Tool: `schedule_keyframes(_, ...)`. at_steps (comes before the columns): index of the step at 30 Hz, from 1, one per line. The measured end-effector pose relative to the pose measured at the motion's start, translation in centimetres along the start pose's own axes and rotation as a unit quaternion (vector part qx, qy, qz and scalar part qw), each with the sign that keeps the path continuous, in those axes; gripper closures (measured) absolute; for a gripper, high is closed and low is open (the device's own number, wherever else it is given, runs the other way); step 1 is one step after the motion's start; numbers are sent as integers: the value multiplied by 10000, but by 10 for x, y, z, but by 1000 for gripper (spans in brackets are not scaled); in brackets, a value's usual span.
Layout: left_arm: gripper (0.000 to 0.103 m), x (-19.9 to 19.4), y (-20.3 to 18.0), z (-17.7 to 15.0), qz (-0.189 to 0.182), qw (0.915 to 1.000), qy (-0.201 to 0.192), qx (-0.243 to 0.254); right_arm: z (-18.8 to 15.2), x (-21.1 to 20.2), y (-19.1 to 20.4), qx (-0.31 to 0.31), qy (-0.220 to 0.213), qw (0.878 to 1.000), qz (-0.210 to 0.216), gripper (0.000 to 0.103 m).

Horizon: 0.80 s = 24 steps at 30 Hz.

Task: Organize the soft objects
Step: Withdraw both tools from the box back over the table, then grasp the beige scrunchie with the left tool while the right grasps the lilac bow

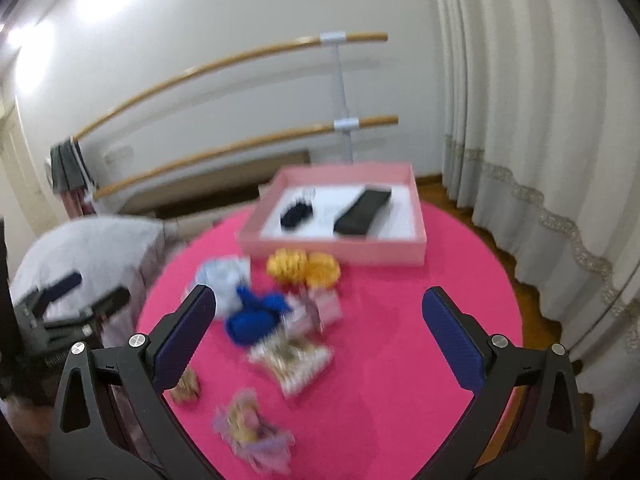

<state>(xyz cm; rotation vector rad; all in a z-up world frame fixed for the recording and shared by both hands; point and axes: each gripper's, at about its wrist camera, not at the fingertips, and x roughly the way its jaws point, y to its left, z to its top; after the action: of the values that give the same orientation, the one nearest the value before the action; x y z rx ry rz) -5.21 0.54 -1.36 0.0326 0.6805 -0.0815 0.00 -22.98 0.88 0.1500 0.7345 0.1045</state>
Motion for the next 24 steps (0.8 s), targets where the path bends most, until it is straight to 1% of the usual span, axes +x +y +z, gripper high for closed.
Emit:
schedule_keyframes(3,0,10,0,-15,-1,9997,257,48,-20,3,7,-127,256,9995,96,0)
schedule_keyframes(8,0,23,0,-38,-32,9983,566,150,-39,3,20,-438,464,9979,141,0)
schedule_keyframes(11,0,33,0,-53,-32,9968,773,215,-51,6,26,-503,600,9967,207,0)
schedule_keyframes(13,1,42,0,-60,-52,9957,909,193,-61,12,29,-530,769,9954,210,0)
schedule_keyframes(16,2,56,2,-68,-165,9938,1088,136,-74,23,34,-604,1029,9926,235,0)
schedule_keyframes(19,4,69,-1,-71,-217,9918,1241,213,-79,30,35,-619,1189,9906,271,2)
schedule_keyframes(23,9,84,-5,-76,-409,9889,1412,235,-84,39,39,-657,1341,9881,376,5)
schedule_keyframes(24,12,89,-6,-76,-491,9877,1464,235,-85,42,40,-665,1388,9873,395,5)
